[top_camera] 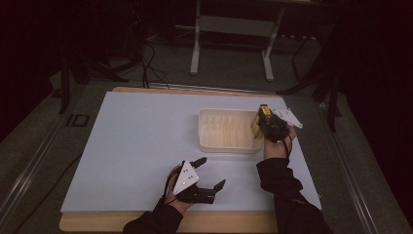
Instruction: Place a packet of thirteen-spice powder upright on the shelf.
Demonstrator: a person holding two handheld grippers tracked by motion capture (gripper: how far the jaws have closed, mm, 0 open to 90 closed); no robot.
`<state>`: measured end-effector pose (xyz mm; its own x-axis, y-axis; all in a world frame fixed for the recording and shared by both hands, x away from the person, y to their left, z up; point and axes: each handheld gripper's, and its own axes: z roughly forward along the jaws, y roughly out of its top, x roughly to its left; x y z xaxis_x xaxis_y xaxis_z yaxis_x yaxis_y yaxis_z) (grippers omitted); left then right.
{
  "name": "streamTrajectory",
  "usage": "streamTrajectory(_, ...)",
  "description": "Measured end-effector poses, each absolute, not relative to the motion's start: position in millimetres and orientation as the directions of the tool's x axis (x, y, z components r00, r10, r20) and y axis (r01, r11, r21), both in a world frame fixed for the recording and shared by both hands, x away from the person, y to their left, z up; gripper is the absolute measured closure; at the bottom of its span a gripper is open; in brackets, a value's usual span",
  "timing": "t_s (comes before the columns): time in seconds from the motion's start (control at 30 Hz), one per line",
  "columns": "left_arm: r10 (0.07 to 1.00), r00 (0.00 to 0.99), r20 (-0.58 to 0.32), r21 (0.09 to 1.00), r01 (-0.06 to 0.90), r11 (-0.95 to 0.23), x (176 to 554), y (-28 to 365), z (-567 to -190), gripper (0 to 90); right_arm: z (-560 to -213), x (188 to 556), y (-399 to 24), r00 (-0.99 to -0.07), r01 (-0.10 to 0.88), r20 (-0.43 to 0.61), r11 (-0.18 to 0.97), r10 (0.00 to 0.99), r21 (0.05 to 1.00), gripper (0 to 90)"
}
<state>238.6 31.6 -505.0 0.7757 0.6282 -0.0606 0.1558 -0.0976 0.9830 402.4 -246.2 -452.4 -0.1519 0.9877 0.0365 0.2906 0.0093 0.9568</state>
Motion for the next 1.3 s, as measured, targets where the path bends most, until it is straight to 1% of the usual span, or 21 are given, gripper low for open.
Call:
streamTrajectory(0.23,0.628,0.775,-0.071,0.983,0.161,-0.088,239,33,-506,10.1,-468,411,-240,-0.141,0.302,0.002,0.041,0.99,0.952,67.3)
streamTrajectory(0.3,0.624,0.777,-0.083,0.982,0.172,-0.084,239,34,-506,10.1,-471,412,-239,-0.14,0.306,0.006,0.038,0.99,0.951,67.3)
streamTrajectory(0.37,0.626,0.774,-0.091,0.979,0.184,-0.085,240,33,-506,7.4,-474,413,-240,-0.137,0.314,0.009,0.035,0.99,0.949,67.3)
streamTrajectory(0.6,0.63,0.772,-0.082,0.978,0.184,-0.098,240,33,-506,7.3,-485,413,-241,-0.136,0.356,0.029,0.022,0.99,0.934,67.0)
streamTrajectory(0.87,0.635,0.769,-0.077,0.979,0.178,-0.096,240,33,-506,7.3,-491,405,-242,-0.158,0.357,0.033,0.026,0.987,0.934,65.7)
streamTrajectory(0.93,0.635,0.768,-0.079,0.978,0.182,-0.098,240,33,-506,7.3,-490,405,-244,-0.158,0.365,0.038,0.022,0.987,0.931,64.1)
streamTrajectory(1.07,0.636,0.768,-0.078,0.979,0.181,-0.098,241,33,-506,7.3,-485,407,-247,-0.178,0.38,0.052,0.02,0.983,0.925,57.3)
streamTrajectory(1.17,0.637,0.767,-0.079,0.977,0.185,-0.102,241,33,-506,7.3,-479,405,-248,-0.199,0.376,0.038,0.041,0.979,0.926,52.8)
streamTrajectory(1.3,0.633,0.77,-0.079,0.976,0.19,-0.109,241,33,-506,7.3,-468,400,-253,-0.224,0.35,0.013,0.068,0.974,0.934,49.7)
